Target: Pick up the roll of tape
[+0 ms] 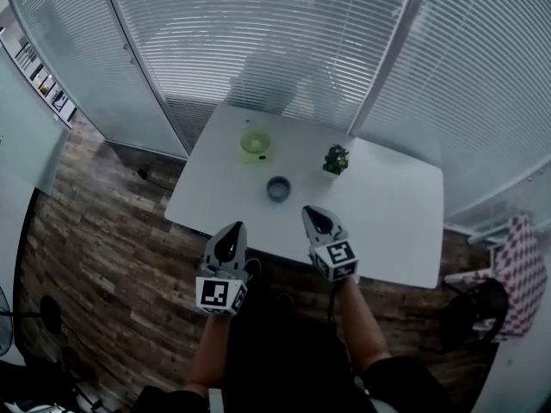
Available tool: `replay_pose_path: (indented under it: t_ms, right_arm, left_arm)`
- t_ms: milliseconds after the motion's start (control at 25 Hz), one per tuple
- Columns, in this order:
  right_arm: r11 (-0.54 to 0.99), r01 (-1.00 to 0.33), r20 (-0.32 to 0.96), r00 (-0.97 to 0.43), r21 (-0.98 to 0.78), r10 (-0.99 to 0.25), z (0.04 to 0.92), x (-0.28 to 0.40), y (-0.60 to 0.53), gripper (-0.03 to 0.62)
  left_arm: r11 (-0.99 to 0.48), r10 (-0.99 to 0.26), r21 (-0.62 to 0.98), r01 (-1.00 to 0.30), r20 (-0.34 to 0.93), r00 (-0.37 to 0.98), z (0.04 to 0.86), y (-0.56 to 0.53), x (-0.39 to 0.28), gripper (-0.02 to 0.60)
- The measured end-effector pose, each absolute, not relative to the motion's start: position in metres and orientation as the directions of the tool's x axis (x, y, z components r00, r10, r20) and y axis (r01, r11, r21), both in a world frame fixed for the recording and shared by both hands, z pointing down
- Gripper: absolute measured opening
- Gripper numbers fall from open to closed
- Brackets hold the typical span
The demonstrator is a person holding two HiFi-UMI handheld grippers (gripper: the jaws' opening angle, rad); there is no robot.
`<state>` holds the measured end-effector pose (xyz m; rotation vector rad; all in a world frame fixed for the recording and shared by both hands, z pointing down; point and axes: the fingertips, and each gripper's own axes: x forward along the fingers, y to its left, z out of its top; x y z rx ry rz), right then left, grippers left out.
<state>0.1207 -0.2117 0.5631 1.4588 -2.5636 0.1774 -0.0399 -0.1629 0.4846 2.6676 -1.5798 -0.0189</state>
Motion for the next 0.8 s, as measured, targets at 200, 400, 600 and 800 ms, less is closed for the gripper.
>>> replay_pose_path:
  t_ms: [200,400,600,800]
  right_arm:
    - [0.52,-0.853,0.285,-0.51,-0.043,-0.812,0.594,0.115,-0.234,0.008]
    - [0.552,-0.832,0.355,-0.535,-0.062,-0.767,0.629,0.102,-0.254,0.077]
    - [0.608,-0.793,0.433,-0.564,-0.044,-0.703,0.659,0.087,-0.272,0.155]
    - [0.65,-0.759,0.504,-0.574,-0.034,-0.645,0.685,0.075,-0.279,0.201]
  left_arm:
    - [-0.503,-0.864,0.053,-0.863,-0.008,0.504,0.482,-0.18,-0.034,0.006]
    - [-0.516,-0.856,0.05,-0.855,-0.009,0.517,0.482,-0.19,-0.035,0.006]
    - [-0.496,-0.868,0.075,-0.865,-0.006,0.497,0.481,-0.2,-0.041,0.006]
    - [-0.483,-0.875,0.082,-0.872,0.0,0.485,0.484,-0.205,-0.052,0.006]
